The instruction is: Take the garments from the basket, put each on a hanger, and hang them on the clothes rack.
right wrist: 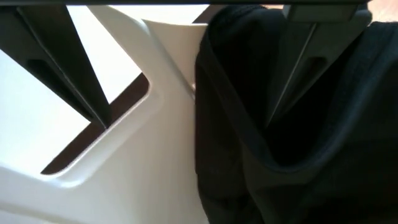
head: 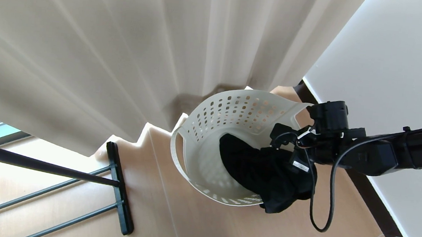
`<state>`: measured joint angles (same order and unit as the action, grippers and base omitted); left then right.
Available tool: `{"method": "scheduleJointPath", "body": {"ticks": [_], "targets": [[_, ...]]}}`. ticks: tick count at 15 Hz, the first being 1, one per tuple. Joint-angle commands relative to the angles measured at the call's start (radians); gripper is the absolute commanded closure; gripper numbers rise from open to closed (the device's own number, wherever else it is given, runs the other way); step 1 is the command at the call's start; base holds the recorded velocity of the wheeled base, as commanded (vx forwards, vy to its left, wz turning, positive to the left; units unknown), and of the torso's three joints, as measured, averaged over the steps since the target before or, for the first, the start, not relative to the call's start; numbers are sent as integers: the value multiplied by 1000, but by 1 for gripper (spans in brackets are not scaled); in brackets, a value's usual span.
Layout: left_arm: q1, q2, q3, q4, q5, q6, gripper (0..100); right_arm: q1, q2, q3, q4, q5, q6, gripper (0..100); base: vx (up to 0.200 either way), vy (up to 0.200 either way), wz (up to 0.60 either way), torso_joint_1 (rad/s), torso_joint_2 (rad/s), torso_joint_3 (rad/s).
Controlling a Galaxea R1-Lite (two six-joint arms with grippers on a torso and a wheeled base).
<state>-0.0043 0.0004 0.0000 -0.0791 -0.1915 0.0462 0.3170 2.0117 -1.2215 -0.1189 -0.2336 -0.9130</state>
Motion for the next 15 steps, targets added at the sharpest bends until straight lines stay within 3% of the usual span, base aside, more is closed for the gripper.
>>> {"method": "scheduleJointPath", "body": {"ticks": [1, 3, 6, 7, 12, 15], "targets": [[0, 0, 0, -1, 0, 0, 0, 14, 21, -7, -4, 2, 20, 0, 0, 0, 0, 0, 0, 0], [0, 0, 0, -1, 0, 0, 0, 24, 28, -12, -1, 4, 88, 0, 0, 0, 0, 0, 0, 0], [0, 0, 0, -1, 0, 0, 0, 31, 28, -9, 2, 4, 91, 0, 0, 0, 0, 0, 0, 0], [0, 0, 0, -1, 0, 0, 0, 31, 28, -9, 1, 4, 91, 100, 0, 0, 0, 0, 0, 0], [0, 0, 0, -1, 0, 0, 0, 31, 38, -3, 2, 4, 100, 100, 0, 0, 0, 0, 0, 0], [0, 0, 0, -1, 0, 0, 0, 33, -1, 33, 1, 4, 152, 100, 0, 0, 0, 0, 0, 0]]}}
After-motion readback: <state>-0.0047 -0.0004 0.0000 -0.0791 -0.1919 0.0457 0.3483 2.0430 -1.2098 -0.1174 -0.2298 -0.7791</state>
